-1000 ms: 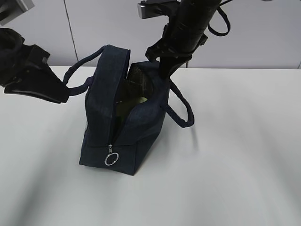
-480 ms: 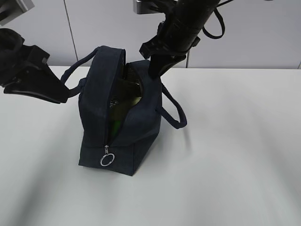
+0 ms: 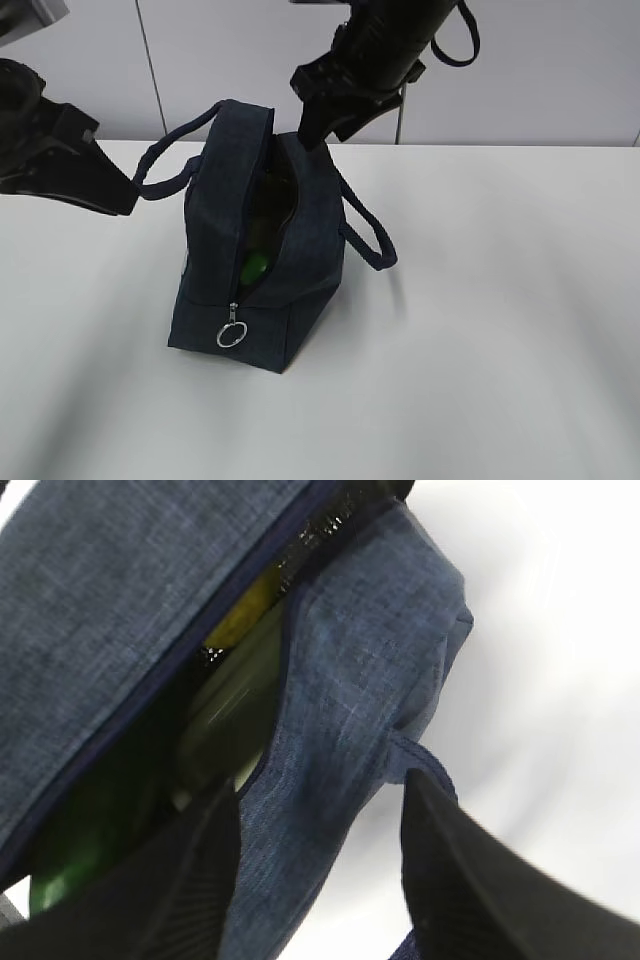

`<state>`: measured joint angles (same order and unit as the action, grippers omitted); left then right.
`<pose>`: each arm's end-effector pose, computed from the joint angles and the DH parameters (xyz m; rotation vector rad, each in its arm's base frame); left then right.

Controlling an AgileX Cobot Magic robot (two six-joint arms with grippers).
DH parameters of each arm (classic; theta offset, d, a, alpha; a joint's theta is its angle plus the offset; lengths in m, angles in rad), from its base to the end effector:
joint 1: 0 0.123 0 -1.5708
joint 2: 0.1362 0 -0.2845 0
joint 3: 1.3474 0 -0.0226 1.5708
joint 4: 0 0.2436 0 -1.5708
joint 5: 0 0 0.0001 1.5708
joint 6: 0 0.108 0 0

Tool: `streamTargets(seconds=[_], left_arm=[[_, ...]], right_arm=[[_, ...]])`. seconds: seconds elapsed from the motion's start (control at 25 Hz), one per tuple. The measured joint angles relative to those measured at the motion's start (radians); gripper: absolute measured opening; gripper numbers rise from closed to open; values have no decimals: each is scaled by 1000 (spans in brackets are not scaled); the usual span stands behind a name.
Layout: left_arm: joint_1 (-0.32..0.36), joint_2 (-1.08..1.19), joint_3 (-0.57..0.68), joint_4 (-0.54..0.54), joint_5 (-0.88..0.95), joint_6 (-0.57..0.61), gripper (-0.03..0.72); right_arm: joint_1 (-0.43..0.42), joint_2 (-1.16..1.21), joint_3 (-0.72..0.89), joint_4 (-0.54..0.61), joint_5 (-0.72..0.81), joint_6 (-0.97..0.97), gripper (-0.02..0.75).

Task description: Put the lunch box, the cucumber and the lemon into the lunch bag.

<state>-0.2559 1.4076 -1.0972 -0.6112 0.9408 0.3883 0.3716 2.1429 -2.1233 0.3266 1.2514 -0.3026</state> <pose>0.2592 -0.1196 0.2917 0.4937 2.5725 -0.7243 0.4231 0.2002 0.2834 -0.8487 2.5955 0.4729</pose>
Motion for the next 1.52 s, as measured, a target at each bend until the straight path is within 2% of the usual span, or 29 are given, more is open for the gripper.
streamTargets(seconds=[0.24,0.48,0.96,1.2,1.52], left_arm=[[0,-78,0,72,-126,6,50],[0,-144,0,138,-198,7,50],[0,-177,0,161,-256,7,50],[0,-179,0,162,-258,7,50],[0,-179,0,162,-258,11,50]], right_arm=[[0,-109,-6,5,-166,11,397],[0,-238,-6,80,-341,13,398],[2,-529,35,99,-435,-62,398],[2,-713,268,122,-526,-113,398],[2,-1001,726,301,-671,-290,398]])
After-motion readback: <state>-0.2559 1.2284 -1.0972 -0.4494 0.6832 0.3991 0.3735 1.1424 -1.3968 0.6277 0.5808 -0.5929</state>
